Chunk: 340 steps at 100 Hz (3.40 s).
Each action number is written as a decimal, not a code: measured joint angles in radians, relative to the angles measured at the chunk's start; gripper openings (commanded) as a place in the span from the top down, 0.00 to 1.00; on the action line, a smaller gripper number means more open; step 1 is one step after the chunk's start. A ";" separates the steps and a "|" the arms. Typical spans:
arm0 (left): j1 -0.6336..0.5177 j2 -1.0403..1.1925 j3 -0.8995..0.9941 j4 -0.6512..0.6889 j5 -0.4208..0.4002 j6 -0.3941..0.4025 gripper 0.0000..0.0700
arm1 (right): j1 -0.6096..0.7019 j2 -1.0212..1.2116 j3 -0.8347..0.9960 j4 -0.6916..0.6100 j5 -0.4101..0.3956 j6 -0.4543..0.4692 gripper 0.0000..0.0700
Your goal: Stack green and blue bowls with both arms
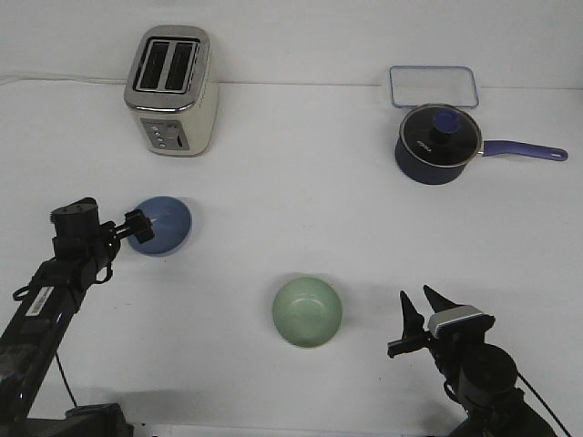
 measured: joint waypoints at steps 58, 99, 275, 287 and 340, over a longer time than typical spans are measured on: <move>0.013 0.132 0.000 0.029 0.063 0.037 0.98 | 0.000 0.000 0.000 -0.004 0.000 0.000 0.59; -0.087 -0.088 0.045 -0.048 0.293 0.081 0.98 | 0.000 0.000 0.000 -0.004 0.000 0.000 0.59; -0.645 -0.207 0.068 0.030 -0.113 0.086 0.83 | 0.000 0.000 0.000 -0.003 0.006 0.000 0.61; -0.524 -0.312 0.068 -0.031 -0.137 0.142 0.98 | 0.000 -0.002 0.000 0.008 0.006 -0.005 0.89; -0.273 -0.993 -0.314 0.068 -0.144 0.325 0.98 | 0.000 -0.250 -0.002 -0.013 0.087 -0.057 1.00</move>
